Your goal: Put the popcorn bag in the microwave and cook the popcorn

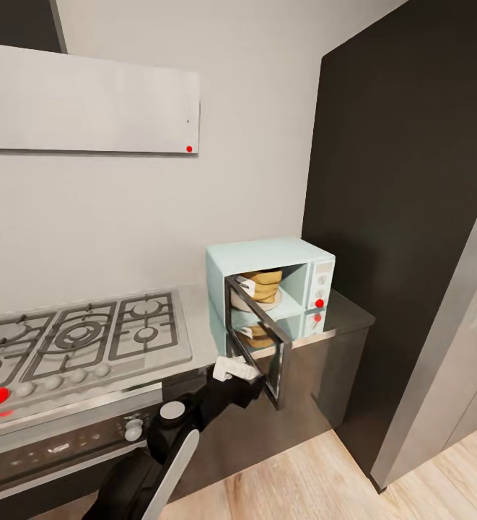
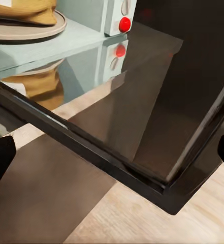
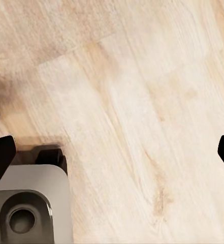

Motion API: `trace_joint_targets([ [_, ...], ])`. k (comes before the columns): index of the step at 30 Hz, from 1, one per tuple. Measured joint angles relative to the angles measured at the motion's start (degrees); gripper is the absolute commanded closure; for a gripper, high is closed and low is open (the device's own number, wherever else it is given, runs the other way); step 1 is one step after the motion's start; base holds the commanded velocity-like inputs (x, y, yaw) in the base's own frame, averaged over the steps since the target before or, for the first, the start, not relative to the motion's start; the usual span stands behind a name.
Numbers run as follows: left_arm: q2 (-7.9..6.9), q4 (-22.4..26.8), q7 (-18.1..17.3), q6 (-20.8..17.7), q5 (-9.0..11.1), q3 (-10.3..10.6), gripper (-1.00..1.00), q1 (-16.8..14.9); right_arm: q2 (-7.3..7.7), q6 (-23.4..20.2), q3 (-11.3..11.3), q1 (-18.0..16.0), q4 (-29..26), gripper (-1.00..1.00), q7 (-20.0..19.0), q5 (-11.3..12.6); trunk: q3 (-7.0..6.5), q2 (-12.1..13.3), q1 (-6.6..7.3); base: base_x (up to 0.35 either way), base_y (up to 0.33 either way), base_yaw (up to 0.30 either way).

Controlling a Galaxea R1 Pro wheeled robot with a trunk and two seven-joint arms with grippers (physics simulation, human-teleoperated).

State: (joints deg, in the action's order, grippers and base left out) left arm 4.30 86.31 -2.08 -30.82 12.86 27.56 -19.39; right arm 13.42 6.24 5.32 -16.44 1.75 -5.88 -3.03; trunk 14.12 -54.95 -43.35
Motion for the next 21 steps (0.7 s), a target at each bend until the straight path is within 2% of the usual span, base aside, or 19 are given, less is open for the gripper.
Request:
trace_joint_targets([
  [6,0.00,-0.02,0.00,0.01,0.00,0.08,-1.00,0.00,0.01,0.00,0.00,0.02,0.00,-1.00,0.01,0.00,0.00,0.00,0.00,0.000,0.150,0.000],
  [21,-0.01,-0.05,0.00,0.02,0.00,0.17,-1.00,0.00,-0.08,0.09,0.00,0.00,0.00,-1.00,0.02,0.00,0.00,0.00,0.00,0.000,0.004,-0.001],
])
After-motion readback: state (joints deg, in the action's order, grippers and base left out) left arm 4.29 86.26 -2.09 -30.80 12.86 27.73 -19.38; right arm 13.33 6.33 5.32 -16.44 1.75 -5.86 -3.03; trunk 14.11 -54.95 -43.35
